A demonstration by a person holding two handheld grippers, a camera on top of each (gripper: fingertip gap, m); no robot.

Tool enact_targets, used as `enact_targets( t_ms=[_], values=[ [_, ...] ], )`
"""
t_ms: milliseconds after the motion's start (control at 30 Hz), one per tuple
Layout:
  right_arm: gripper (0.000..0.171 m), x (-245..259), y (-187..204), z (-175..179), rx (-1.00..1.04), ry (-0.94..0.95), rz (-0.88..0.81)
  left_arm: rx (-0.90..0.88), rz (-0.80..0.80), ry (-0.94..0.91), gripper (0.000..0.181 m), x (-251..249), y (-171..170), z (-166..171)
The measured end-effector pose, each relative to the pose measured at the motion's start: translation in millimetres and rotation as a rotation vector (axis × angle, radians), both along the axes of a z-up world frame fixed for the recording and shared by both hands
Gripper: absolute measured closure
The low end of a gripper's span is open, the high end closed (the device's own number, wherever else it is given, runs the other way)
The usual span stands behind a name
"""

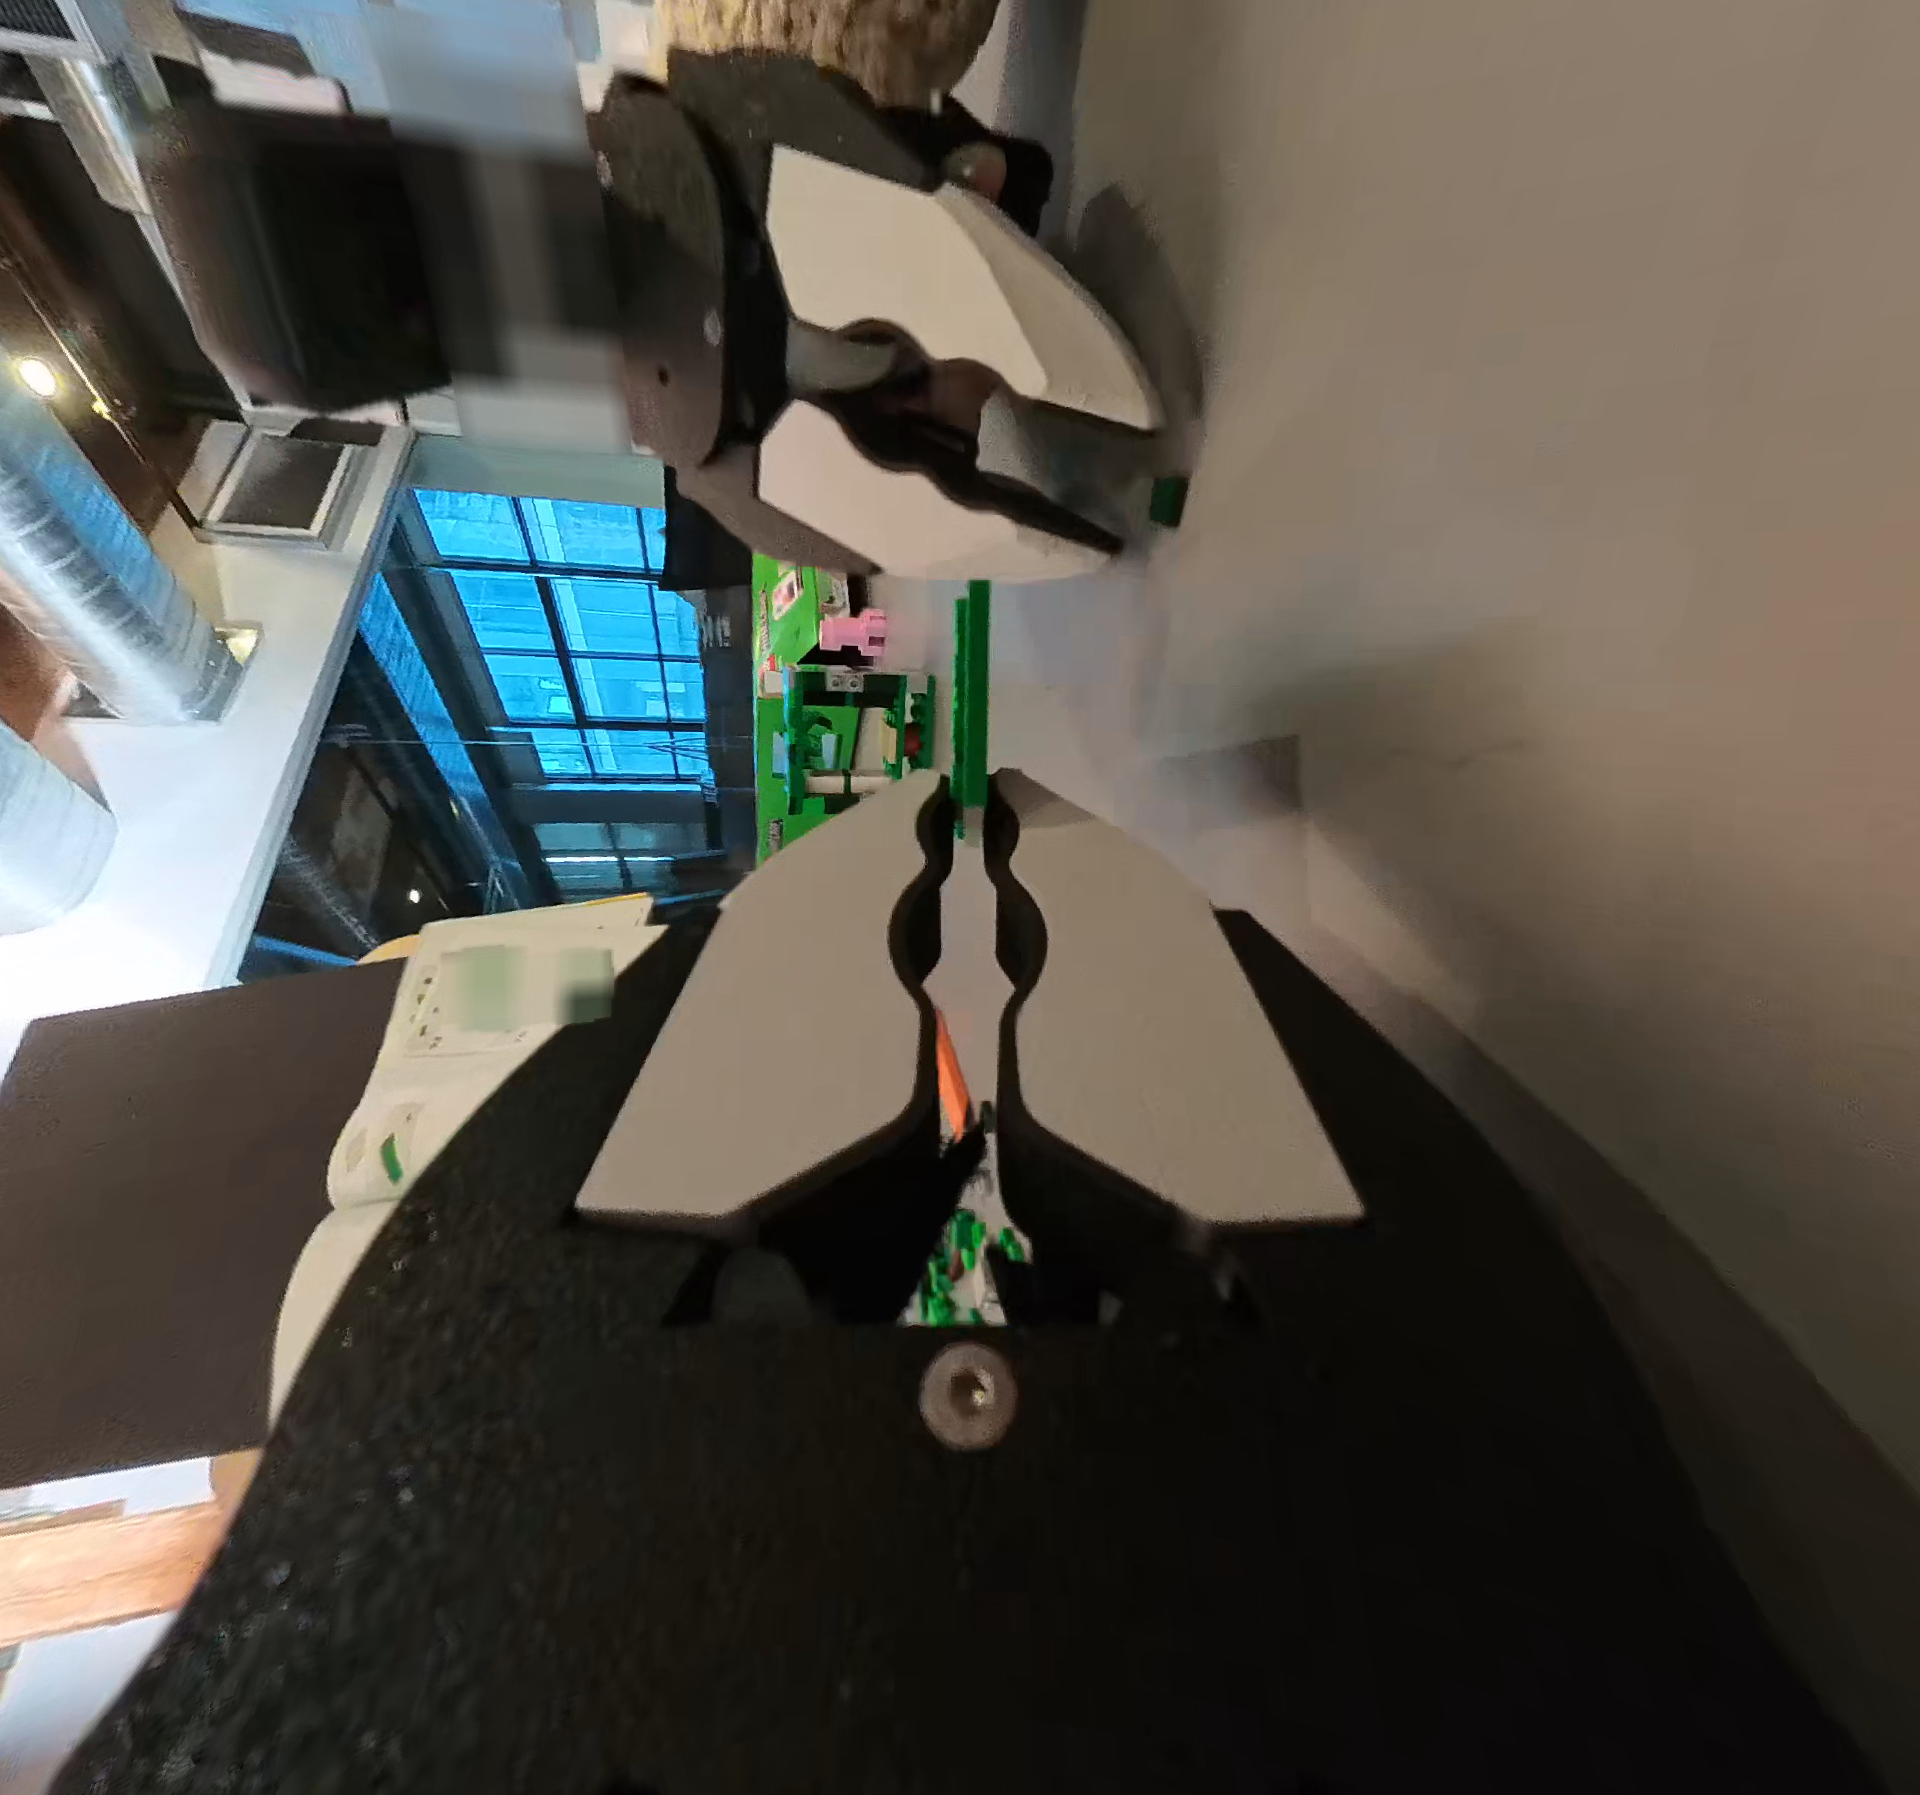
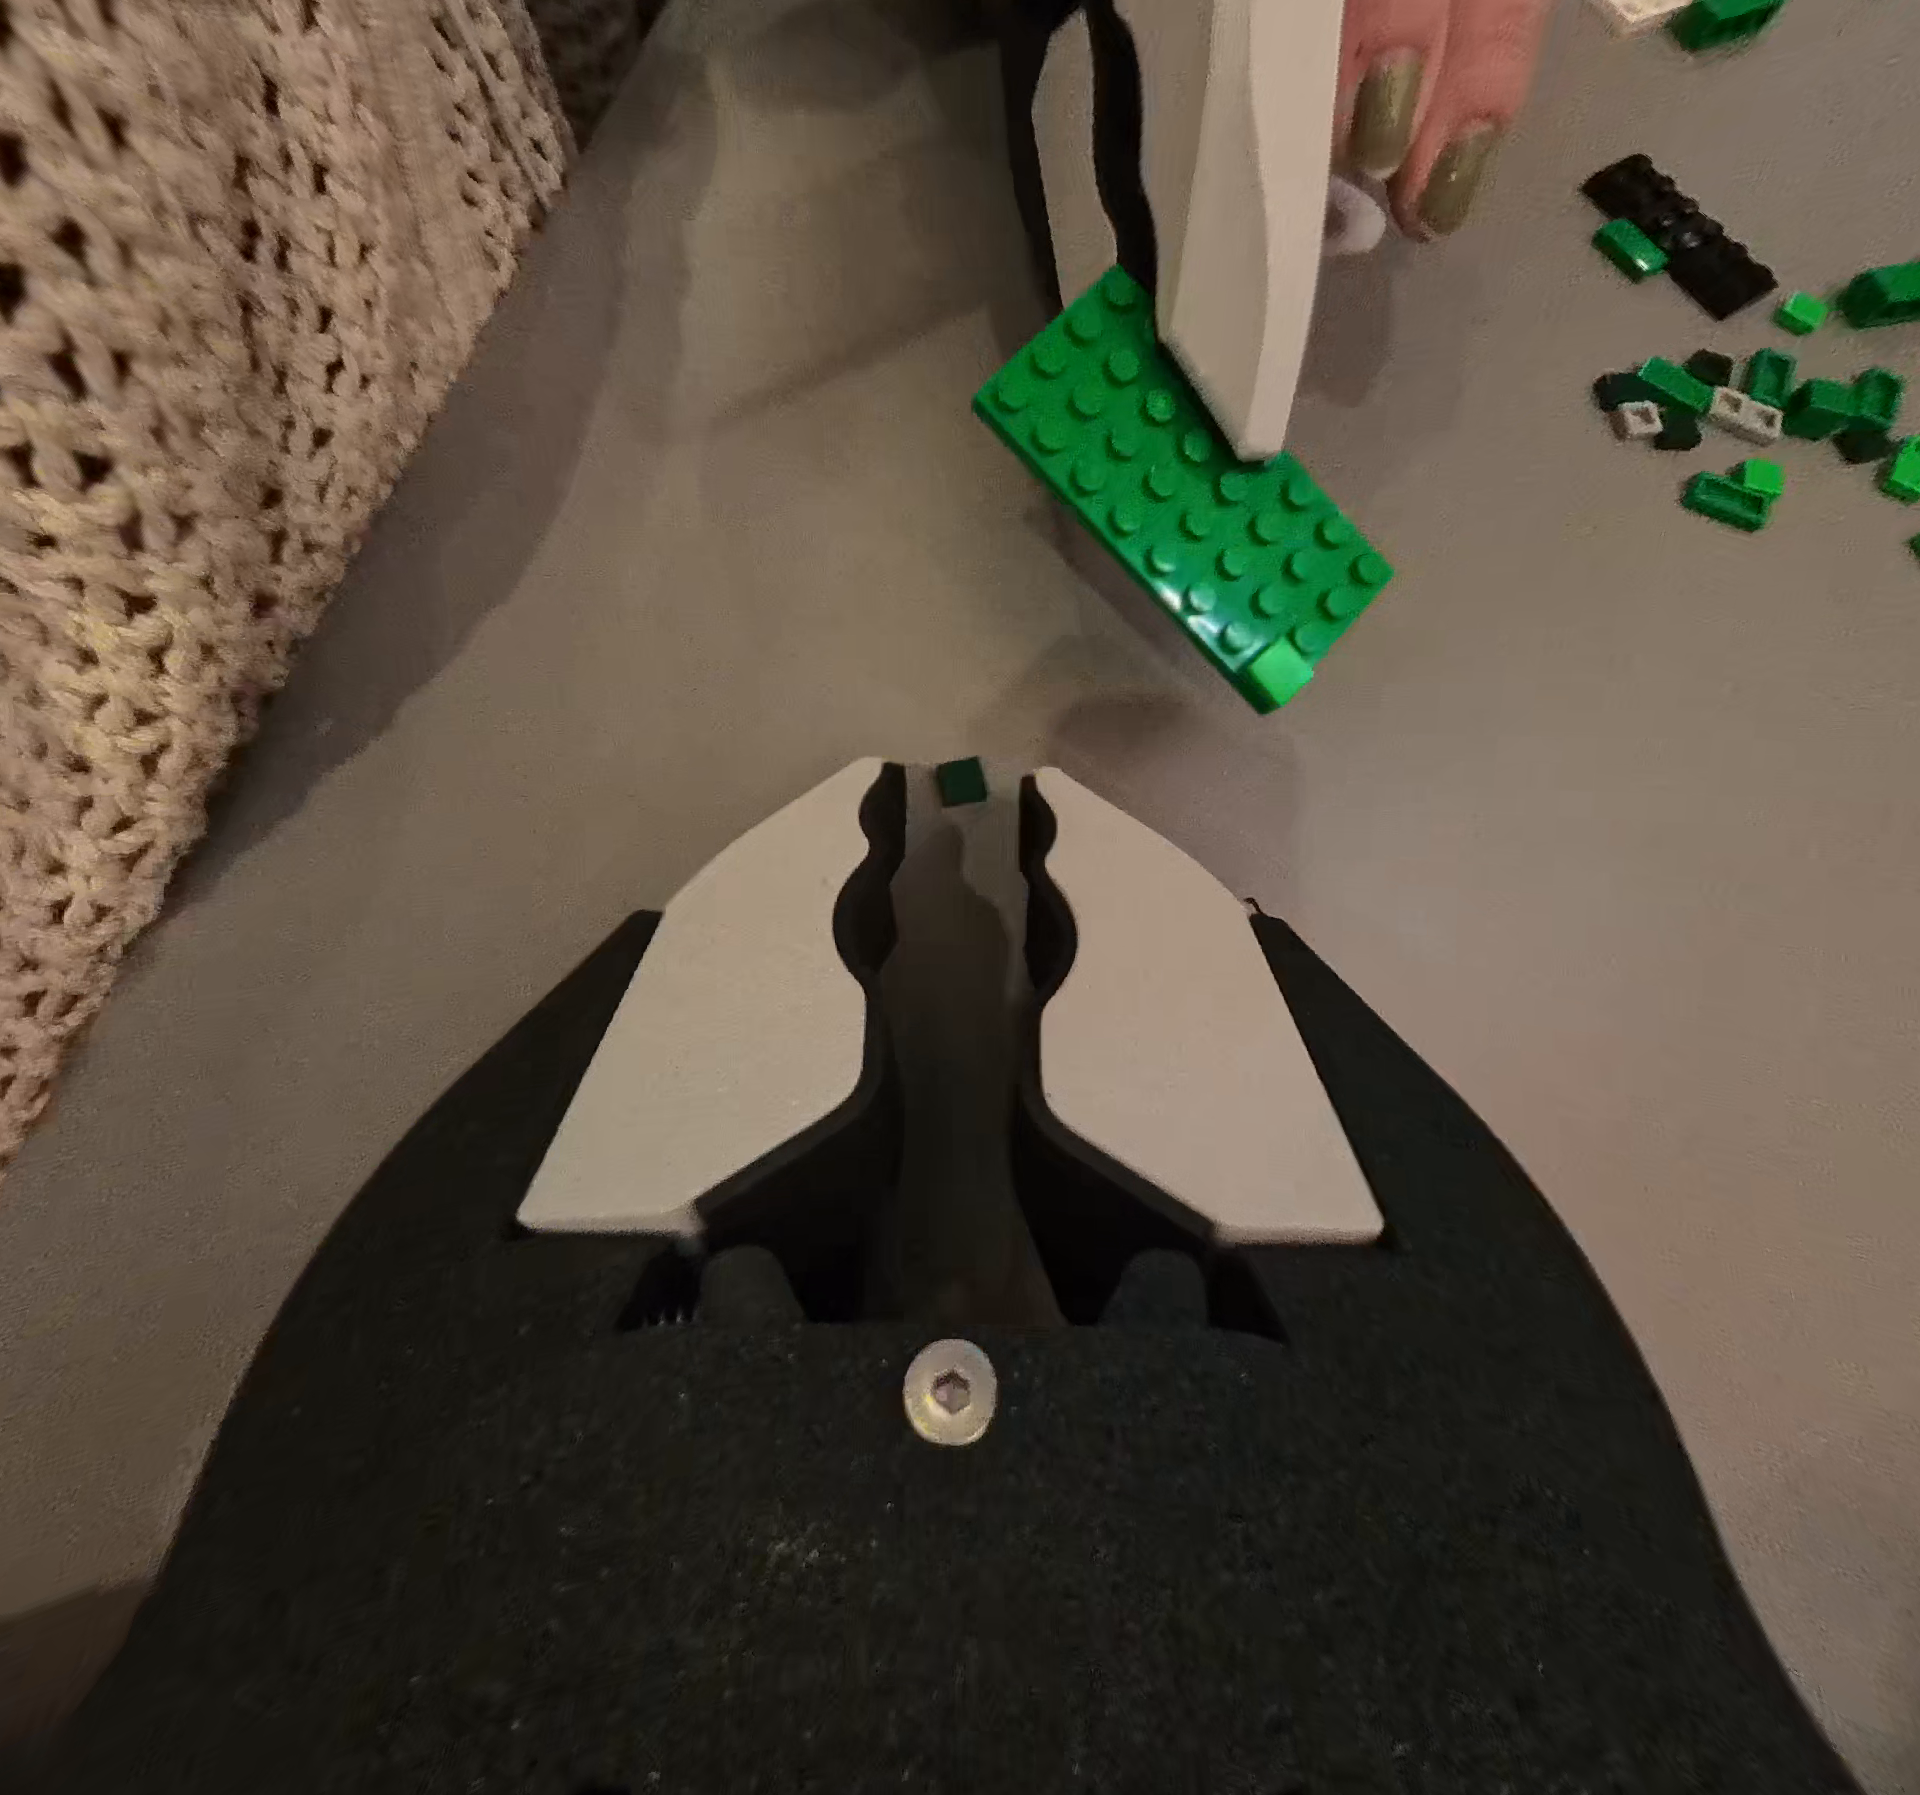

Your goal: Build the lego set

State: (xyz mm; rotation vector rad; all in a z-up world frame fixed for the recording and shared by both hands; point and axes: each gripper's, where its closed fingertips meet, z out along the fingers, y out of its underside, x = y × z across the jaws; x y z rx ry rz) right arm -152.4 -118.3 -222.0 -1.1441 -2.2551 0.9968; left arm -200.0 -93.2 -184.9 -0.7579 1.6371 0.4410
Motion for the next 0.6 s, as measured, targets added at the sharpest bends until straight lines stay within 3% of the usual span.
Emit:
enact_targets(
  t_ms=[267, 467, 600],
  values=[
    [0.163, -1.6, -0.6, -5.2, 0.024, -0.076, 0.107, -0.008, -0.018, 0.012, 0.177, 0.8, -2.8, -5.9],
    [0.171, -1.3, 0.0, -5.2, -0.005, -0.118, 0.068, -0.023, -0.013, 0.038, 0.177, -0.1, -3.6, -11.9],
    [0.151, -9.0, 2.4, -3.2, 0.011, -0.069, -0.093, 0.001, 0.09, -0.06, 0.177, -16.4, 13.0, 6.7]
  ],
)
